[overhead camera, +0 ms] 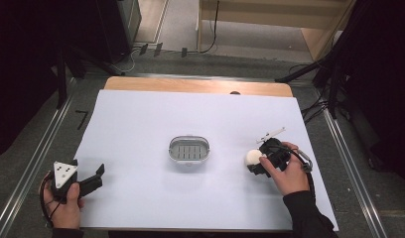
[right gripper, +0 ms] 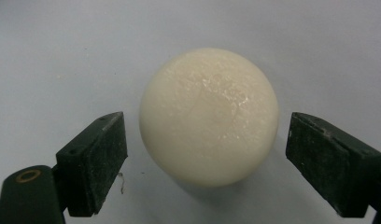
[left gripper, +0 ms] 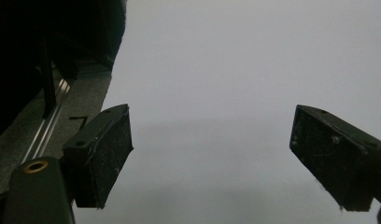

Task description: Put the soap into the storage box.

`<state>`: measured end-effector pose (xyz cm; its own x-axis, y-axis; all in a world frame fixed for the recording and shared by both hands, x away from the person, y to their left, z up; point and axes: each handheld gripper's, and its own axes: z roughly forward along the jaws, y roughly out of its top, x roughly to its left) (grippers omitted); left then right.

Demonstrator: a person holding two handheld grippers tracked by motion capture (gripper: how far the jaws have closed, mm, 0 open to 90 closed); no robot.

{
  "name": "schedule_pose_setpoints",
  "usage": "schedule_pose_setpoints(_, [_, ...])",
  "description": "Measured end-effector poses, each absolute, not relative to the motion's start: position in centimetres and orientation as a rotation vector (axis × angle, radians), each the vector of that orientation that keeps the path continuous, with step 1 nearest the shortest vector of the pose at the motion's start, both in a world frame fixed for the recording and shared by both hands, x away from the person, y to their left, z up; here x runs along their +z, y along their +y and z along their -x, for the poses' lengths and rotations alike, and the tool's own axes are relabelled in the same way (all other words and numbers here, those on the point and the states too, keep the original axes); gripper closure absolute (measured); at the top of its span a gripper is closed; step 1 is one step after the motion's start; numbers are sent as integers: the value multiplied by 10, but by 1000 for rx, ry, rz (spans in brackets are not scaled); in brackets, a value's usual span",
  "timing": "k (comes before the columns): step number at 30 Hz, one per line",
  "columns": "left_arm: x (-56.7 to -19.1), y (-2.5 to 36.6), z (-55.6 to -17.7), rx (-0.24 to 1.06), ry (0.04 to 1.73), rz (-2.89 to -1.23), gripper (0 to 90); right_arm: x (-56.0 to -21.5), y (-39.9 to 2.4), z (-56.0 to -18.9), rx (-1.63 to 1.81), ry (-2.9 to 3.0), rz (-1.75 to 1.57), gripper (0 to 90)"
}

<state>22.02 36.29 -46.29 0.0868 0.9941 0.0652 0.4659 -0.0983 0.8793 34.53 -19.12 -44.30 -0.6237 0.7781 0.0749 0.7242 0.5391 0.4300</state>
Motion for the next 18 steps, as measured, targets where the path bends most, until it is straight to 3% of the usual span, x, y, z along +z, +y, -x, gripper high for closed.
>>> schedule_pose_setpoints(7, [-463,363,-220,946,1461,-1659,137,-448,-187,-349,634,2648,-1307,144])
schedule_pose_setpoints(18, [-463,363,-220,947,1461,-1659,137,-453,-182,-351,613,2637,-1305,236])
